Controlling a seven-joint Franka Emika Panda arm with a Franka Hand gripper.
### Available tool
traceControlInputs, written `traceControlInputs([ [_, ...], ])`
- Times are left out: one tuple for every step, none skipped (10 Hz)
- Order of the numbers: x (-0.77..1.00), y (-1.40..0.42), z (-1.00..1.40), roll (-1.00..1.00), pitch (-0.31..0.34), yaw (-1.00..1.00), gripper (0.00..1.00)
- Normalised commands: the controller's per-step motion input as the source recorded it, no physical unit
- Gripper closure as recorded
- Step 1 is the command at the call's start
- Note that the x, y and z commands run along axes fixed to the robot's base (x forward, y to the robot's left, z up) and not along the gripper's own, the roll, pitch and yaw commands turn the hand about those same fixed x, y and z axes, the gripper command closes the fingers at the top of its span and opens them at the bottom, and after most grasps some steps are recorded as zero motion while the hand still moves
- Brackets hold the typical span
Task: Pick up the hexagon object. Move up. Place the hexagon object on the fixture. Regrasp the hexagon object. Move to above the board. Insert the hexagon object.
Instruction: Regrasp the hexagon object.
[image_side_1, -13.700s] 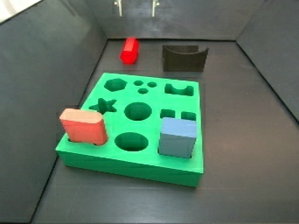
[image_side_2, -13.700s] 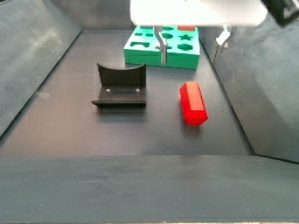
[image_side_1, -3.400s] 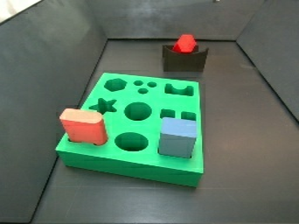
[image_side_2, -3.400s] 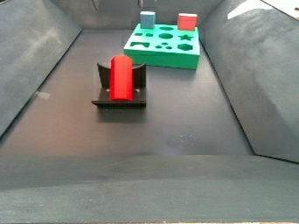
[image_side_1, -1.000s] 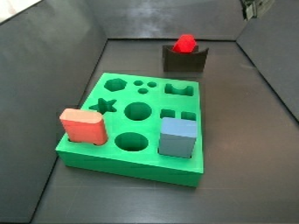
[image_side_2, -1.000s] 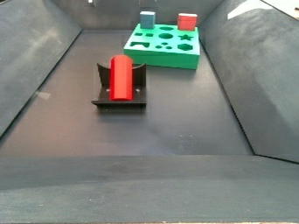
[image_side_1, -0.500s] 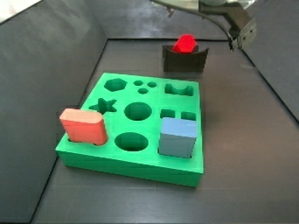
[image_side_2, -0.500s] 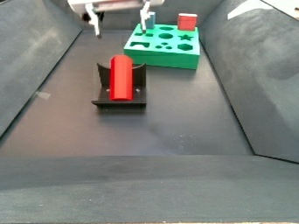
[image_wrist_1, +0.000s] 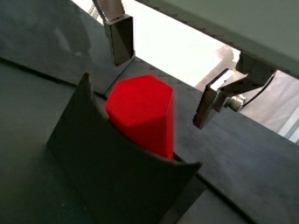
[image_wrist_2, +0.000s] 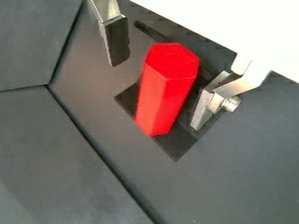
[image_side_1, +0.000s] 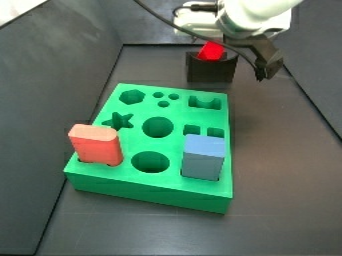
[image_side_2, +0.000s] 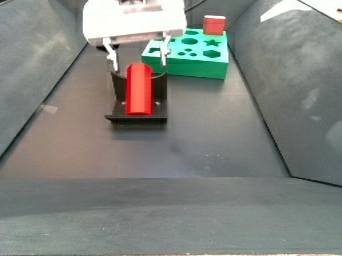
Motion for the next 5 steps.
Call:
traceControlInputs([
  [0.1, 0.01, -0.7, 0.07, -0.073, 0.0, 0.0],
  [0.08, 0.01, -0.56, 0.07, -0.069, -0.01, 0.0],
  [0.07, 0.01, -0.41, 0.07, -0.057, -0.01, 0.0],
  [0.07, 0.01, -0.26, 0.07, -0.045, -0.02, 0.0],
  [0.02, 0.0, -0.17, 0.05, -0.027, -0.02, 0.0],
])
